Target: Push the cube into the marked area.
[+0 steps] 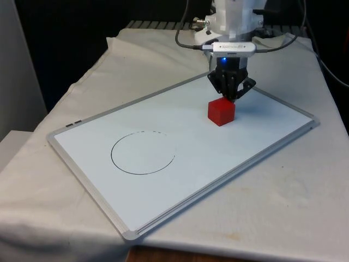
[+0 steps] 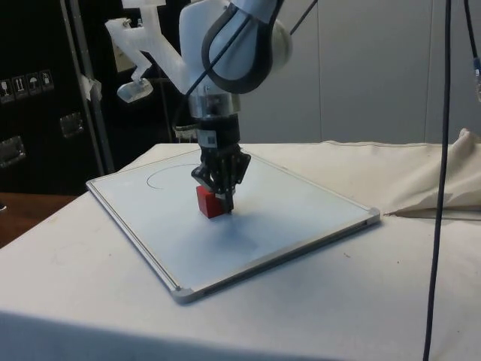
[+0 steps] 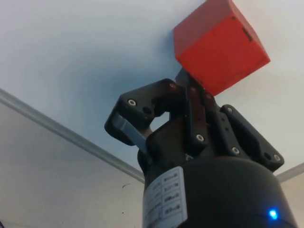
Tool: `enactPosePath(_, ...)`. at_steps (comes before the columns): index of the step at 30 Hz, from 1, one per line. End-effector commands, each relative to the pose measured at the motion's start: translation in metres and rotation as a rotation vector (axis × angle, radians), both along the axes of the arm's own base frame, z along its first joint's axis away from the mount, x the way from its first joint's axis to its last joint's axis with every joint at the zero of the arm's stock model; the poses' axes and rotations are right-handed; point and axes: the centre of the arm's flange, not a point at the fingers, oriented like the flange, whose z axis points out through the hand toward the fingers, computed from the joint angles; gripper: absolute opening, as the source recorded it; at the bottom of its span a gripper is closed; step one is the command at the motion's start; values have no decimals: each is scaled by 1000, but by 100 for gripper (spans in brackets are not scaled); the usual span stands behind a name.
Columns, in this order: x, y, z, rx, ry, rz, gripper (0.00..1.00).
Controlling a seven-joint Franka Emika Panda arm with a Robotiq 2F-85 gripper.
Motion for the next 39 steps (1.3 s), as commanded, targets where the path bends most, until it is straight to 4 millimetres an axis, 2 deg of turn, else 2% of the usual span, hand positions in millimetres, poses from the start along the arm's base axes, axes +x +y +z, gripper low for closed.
enactPosePath(1,0,1,2,7,-5,-13,0)
enactPosePath(4,3,11,2,22,-6,-8,0)
enactPosePath(9,11,15,-1,32,-7,-9,0)
enactPosePath(14,31,16,-10,28,-12,-10,0)
enactPosePath(19,41,11,-17,19,1,-15,0)
enactPosePath(24,42,9,-9,13,7,-17,0)
enactPosePath(26,42,3,-10,12,16,-19,0)
enactPosePath(31,37,-7,3,2,19,-20,0)
enactPosePath(32,39,-6,-2,4,21,-22,0)
enactPosePath(33,34,-10,6,-1,22,-21,0)
enactPosePath(39,31,-24,14,-23,21,-20,0)
